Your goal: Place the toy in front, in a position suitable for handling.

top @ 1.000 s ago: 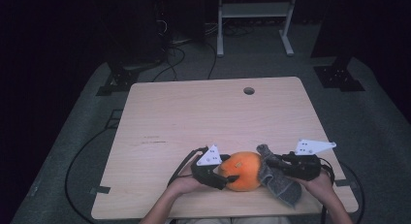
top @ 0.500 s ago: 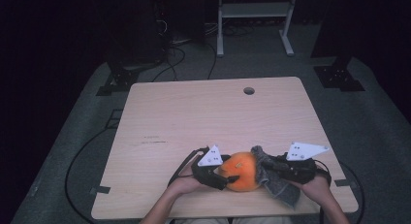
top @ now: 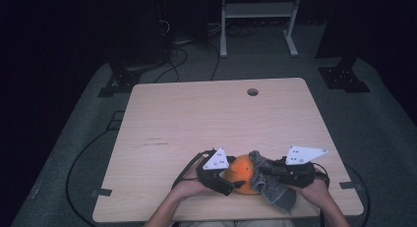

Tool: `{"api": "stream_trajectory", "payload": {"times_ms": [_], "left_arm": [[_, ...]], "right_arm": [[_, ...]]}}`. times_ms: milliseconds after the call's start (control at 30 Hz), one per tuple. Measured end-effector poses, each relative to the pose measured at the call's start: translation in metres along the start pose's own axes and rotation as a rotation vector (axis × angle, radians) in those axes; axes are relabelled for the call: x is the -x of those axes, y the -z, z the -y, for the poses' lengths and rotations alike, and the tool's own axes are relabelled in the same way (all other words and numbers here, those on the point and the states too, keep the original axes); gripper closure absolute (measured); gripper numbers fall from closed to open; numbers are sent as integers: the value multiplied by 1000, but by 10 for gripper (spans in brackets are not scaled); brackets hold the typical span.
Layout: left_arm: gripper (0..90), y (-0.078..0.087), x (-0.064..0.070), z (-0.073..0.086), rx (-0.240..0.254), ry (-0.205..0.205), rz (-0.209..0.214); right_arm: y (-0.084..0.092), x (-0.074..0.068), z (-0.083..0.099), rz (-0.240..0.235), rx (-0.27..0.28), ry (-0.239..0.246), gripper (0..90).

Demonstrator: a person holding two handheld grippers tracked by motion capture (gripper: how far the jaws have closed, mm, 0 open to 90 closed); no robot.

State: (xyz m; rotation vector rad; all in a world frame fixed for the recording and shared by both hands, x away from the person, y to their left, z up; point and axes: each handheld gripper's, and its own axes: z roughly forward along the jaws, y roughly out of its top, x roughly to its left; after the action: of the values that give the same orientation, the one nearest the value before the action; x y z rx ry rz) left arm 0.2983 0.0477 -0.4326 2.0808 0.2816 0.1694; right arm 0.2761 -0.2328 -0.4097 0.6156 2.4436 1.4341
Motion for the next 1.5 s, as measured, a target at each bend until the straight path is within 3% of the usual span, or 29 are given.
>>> {"api": "stream_trajectory", "payload": {"times_ms": [33, 100, 200, 267, 367, 433, 467, 500, 533, 567, 633, 700, 800, 867, 967, 1067, 1167, 1267, 1333, 1400, 1500], "left_arm": [[231, 0, 0, 1, 1, 1, 16], [280, -2, 3, 1, -1, -18, 8], [306, -3, 5, -1, -6, -34, -8], [311, -4, 4, -1, -3, -27, -12], [302, -7, 8, 0, 10, -43, -5], [234, -8, 11, 2, -6, -100, 19], [182, -9, 12, 4, -11, -110, 25], [186, -9, 11, 6, -10, -130, 9], [212, -9, 11, 5, 2, -107, 1], [247, -10, 12, 4, 0, -105, -2], [270, -11, 13, 1, 0, -99, -18], [280, -13, 16, -2, 9, -99, -25], [278, -15, 21, -3, 10, -160, -17], [273, -14, 23, -2, 15, -179, 2], [247, -11, 20, 0, 14, -160, 28], [162, -13, 17, -3, 22, -74, 2], [224, -14, 19, -2, 38, -94, -3], [272, -12, 19, -1, 17, -104, 19], [274, -11, 17, 2, 14, -113, 34], [256, -10, 16, 1, 32, -99, 38], [166, -12, 14, -3, 59, -12, 31]], "right_arm": [[2, 2, 2, -2, 4, -9, 757], [5, 10, 9, -33, 21, -48, 757], [9, 16, 14, 30, -15, -55, 757], [16, 17, 13, 61, 1, -60, 757], [15, 7, 2, 16, 38, -26, 757], [5, -1, -3, 15, -7, 22, 757], [2, -1, -2, 10, -17, 29, 756], [2, 0, -1, 9, -13, 21, 756], [3, 2, 0, 18, -17, 12, 756], [6, 6, 2, 38, -30, -12, 756], [11, 7, 1, 56, -27, -17, 755], [15, 2, -5, 65, -13, 6, 755], [16, -14, -22, -11, 59, 34, 755], [9, -26, -32, -14, 17, 89, 755], [-5, -31, -29, 1, -73, 128, 755], [-10, -33, -24, -19, -66, 115, 755], [-5, -29, -24, -14, -61, 111, 755], [5, -19, -18, 10, -57, 84, 755], [12, -8, -10, 58, -72, 58, 755], [15, -3, -5, 62, -86, 31, 755], [15, -7, -5, 63, -92, 49, 755]]}}
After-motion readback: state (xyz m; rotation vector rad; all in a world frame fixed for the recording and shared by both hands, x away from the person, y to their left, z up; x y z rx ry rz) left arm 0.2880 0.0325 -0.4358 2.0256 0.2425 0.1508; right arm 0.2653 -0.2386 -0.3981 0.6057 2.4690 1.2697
